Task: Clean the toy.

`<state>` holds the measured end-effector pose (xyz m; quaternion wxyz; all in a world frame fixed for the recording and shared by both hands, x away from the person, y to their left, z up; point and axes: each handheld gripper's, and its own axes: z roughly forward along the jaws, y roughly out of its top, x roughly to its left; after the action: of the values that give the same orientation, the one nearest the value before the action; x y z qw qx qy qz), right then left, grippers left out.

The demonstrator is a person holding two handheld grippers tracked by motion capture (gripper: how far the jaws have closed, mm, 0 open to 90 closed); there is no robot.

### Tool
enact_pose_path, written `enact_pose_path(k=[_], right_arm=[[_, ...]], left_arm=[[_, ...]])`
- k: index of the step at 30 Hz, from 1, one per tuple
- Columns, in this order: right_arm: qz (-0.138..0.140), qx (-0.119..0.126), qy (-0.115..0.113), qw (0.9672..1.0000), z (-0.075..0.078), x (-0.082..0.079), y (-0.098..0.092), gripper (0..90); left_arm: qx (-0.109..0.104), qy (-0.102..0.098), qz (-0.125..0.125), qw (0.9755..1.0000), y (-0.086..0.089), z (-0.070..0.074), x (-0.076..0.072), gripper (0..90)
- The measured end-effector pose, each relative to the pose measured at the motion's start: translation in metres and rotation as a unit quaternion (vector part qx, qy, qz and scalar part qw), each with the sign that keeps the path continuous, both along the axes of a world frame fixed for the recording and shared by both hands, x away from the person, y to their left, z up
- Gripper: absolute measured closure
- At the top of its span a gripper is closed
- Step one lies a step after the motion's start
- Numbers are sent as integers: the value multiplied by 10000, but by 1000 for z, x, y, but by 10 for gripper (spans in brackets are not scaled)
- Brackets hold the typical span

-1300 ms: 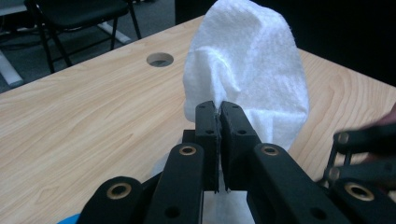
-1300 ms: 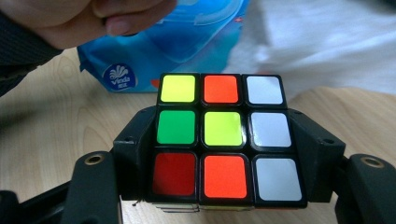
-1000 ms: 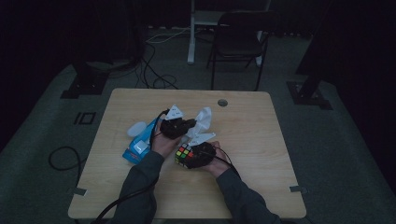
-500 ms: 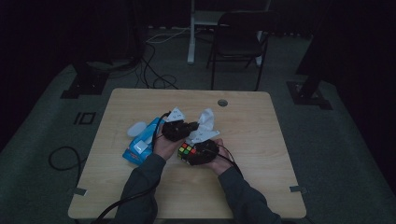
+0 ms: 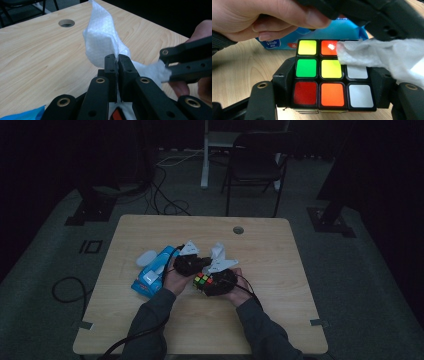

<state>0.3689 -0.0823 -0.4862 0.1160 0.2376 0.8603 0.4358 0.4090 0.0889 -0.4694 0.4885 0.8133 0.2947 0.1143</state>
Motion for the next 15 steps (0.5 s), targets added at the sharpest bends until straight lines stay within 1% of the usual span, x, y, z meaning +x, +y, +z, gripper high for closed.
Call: enact_pose_path(k=[5, 12, 15], right_arm=[[3, -10, -24, 10000, 1, 0, -2, 340], [19, -24, -63, 10000, 1, -1, -2, 339], [60, -28, -120, 9999, 5, -3, -1, 340]], left_arm=[[38, 52, 41, 10000, 4, -4, 1, 871], [97, 95, 55, 9999, 5, -7, 3, 871], [116, 125, 41, 9998, 4, -7, 3, 871]])
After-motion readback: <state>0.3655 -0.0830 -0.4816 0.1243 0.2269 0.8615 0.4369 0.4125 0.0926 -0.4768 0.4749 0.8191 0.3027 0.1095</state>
